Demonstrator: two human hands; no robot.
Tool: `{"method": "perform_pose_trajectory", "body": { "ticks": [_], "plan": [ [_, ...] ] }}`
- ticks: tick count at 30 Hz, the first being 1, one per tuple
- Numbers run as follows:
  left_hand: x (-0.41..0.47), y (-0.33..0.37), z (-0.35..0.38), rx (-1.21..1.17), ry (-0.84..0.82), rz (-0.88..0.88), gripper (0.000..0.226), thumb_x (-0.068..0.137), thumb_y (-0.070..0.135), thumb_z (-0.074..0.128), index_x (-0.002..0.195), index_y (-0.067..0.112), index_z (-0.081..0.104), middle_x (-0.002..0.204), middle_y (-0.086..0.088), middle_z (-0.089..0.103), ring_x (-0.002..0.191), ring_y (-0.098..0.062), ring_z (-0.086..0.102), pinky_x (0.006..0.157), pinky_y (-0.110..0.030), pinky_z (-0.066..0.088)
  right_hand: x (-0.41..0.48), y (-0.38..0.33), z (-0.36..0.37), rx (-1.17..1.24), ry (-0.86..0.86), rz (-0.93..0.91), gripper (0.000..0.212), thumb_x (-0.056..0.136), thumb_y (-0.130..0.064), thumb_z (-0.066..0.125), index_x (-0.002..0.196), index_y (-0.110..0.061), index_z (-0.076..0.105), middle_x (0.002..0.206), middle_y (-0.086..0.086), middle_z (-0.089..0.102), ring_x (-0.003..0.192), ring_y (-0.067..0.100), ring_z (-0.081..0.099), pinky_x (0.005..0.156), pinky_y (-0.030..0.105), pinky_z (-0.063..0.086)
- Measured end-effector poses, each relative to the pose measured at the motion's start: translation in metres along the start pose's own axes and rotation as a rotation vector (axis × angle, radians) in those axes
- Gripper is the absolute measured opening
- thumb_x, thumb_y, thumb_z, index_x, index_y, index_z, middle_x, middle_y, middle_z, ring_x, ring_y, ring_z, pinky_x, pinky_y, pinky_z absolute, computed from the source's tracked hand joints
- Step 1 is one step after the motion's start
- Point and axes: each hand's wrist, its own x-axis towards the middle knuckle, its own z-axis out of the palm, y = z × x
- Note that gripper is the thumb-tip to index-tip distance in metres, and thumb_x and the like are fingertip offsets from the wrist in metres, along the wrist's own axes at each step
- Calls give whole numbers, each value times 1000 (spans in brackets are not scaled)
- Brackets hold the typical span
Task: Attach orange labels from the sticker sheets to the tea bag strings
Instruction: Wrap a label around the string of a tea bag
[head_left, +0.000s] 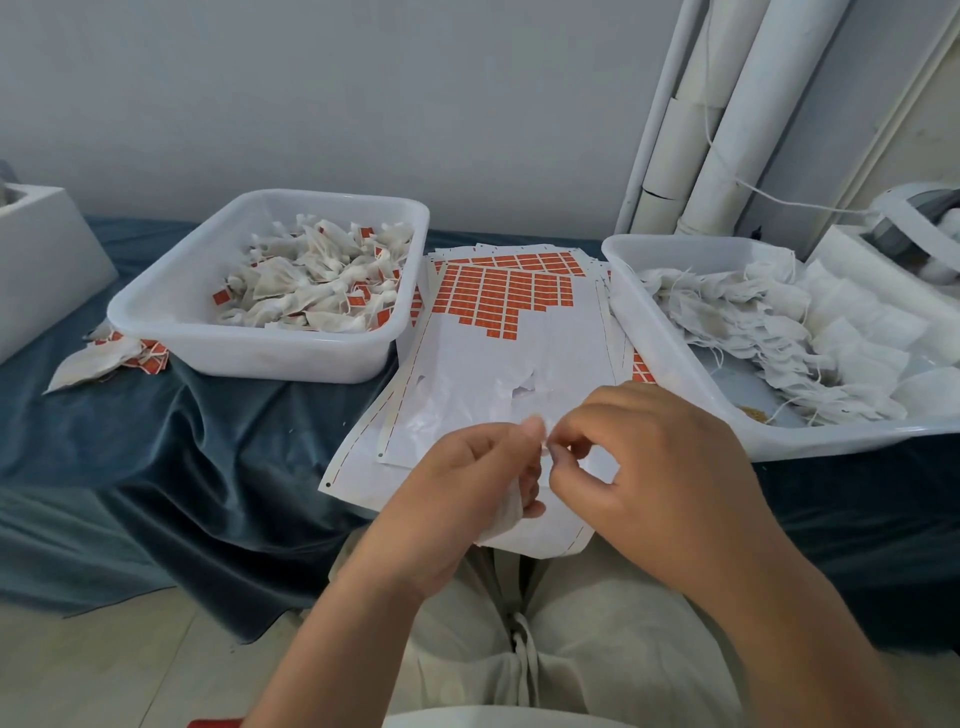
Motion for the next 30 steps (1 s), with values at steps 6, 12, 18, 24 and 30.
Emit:
{"method": "perform_pose_trajectory", "body": {
  "ticks": [6,12,18,24,30],
  "plan": [
    [2,-11,10,318,175,205,34,106,44,53,77,28,63,71,6,67,68,-8,60,67,-27,53,3,2,-10,62,-222,206,21,80,-48,51,73,-33,63,74,-15,62,73,8,60,61,28,49],
    [2,-9,14,229,181,186,21,111,37,45,105,20,56,77,-3,75,73,-13,72,68,-18,54,7,13,0,697,-412,366,16,87,-29,58,78,-26,70,70,-8,71,61,3,60,56,19,47],
    [3,-5,4,211,222,143,27,111,36,47,99,22,67,84,0,79,77,-13,75,70,-35,60,1,22,21,1175,-365,574,17,77,-34,65,78,-19,74,72,3,60,60,11,49,56,22,43],
    [4,-3,-2,245,319,246,27,107,40,56,83,35,66,82,2,77,71,-9,69,65,-23,57,1,24,33,1580,-280,710,17,85,-15,58,76,-14,73,82,5,62,68,12,54,56,22,46],
    [1,-6,3,155,225,232,23,104,39,62,86,27,69,76,-7,72,70,-18,69,65,-21,56,2,12,36,1939,-128,702,19,91,-18,61,78,-18,76,105,6,76,61,7,60,45,17,45]
  ]
}}
